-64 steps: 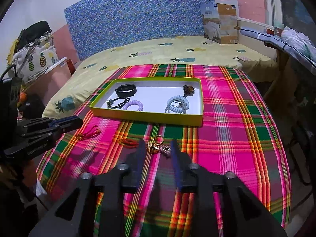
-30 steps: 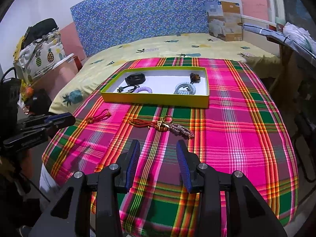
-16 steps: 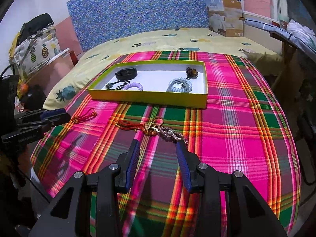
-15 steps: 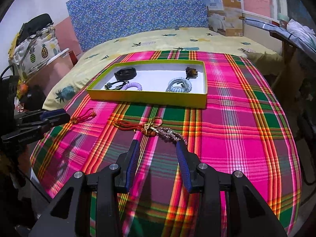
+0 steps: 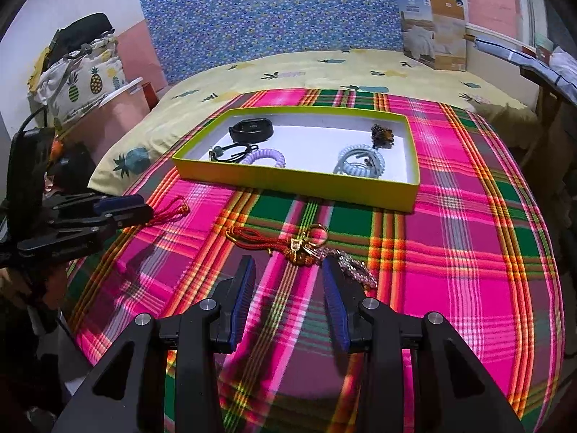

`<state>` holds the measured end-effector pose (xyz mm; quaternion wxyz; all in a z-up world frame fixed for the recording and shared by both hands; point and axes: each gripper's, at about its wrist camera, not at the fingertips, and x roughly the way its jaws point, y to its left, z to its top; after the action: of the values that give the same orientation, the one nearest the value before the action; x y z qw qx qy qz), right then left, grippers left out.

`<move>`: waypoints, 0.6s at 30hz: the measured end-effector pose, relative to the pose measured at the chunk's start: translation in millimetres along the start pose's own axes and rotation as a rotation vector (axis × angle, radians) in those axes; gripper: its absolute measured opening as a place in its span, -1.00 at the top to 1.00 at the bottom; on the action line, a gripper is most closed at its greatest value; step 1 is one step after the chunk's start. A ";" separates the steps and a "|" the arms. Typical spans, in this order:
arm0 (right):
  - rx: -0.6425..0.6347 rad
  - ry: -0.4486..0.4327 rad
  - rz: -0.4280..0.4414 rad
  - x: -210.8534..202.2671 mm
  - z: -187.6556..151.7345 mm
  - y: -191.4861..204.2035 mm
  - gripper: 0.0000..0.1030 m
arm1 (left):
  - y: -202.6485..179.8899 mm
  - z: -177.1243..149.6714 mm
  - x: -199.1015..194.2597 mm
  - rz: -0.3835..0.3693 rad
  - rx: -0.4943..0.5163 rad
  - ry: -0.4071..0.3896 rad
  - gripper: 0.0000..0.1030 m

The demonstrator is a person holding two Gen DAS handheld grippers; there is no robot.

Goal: Organize jewelry
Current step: 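Move the left tool to the red tassel cord while the right tool approaches the rhinestone pendant, then grasp the red tassel cord with the left tool while the right tool grasps the rhinestone pendant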

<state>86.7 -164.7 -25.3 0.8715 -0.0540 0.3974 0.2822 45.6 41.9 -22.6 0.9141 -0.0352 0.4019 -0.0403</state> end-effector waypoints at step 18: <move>-0.126 0.090 -0.045 33.0 0.7 -24.4 0.24 | -0.7 0.1 21.1 -0.026 0.042 0.071 0.31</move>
<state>117.6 -169.9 -51.9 0.8539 -0.1301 0.4162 0.2842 59.9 39.0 -38.0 0.8992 -0.0198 0.4327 -0.0618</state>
